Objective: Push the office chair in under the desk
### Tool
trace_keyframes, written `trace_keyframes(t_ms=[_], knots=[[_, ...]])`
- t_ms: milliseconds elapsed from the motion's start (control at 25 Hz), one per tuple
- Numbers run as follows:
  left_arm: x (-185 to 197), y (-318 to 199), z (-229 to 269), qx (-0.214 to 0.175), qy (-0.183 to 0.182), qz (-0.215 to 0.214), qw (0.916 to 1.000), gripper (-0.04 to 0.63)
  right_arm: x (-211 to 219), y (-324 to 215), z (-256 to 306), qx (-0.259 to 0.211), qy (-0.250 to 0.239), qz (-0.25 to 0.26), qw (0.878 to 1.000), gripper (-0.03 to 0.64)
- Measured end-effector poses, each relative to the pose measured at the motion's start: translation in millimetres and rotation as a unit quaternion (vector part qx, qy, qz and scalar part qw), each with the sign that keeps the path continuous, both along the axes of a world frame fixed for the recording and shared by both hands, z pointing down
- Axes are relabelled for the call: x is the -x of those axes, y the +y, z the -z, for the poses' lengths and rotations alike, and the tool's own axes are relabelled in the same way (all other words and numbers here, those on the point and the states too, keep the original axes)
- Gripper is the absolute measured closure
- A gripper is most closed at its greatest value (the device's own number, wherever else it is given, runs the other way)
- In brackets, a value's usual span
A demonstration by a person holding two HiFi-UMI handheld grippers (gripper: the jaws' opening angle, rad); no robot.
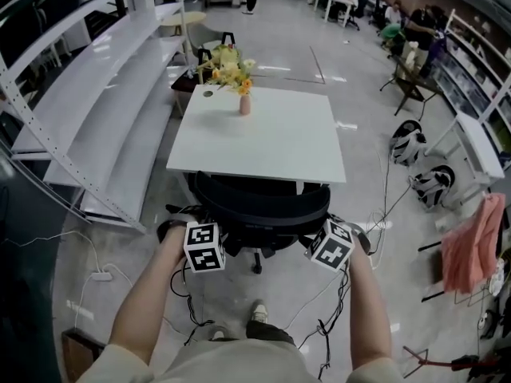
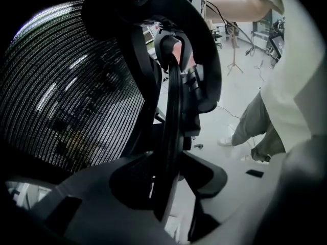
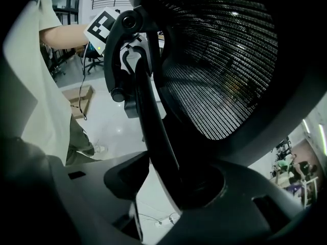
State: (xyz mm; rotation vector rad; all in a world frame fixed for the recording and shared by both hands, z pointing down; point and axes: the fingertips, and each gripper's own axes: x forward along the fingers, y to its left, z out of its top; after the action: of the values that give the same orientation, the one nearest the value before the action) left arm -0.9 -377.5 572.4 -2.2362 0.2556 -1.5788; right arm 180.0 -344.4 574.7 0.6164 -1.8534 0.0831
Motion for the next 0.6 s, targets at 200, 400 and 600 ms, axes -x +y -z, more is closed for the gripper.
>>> trace_keyframes(t_ms=[200, 400, 600], knots=[[4.8, -29.3, -3.2, 0.003, -0.001, 0.002, 1.0000, 0.425, 4.0, -28.3, -1.2, 0.004, -0.001, 0.008, 1.000, 0.431], [7.0, -59.1, -1.5, -0.013, -0.006, 0.010, 0.9998, 0.423, 4.0, -57.3, 1.0, -0.010, -0.001, 0.020, 1.000, 0.431], [2.6, -78.2, -1.4, -0.009, -0.005, 0.016, 0.9998, 0.423, 0.5, -79.6, 0.5, -0.003, -0.001, 0.024, 1.000, 0.431]])
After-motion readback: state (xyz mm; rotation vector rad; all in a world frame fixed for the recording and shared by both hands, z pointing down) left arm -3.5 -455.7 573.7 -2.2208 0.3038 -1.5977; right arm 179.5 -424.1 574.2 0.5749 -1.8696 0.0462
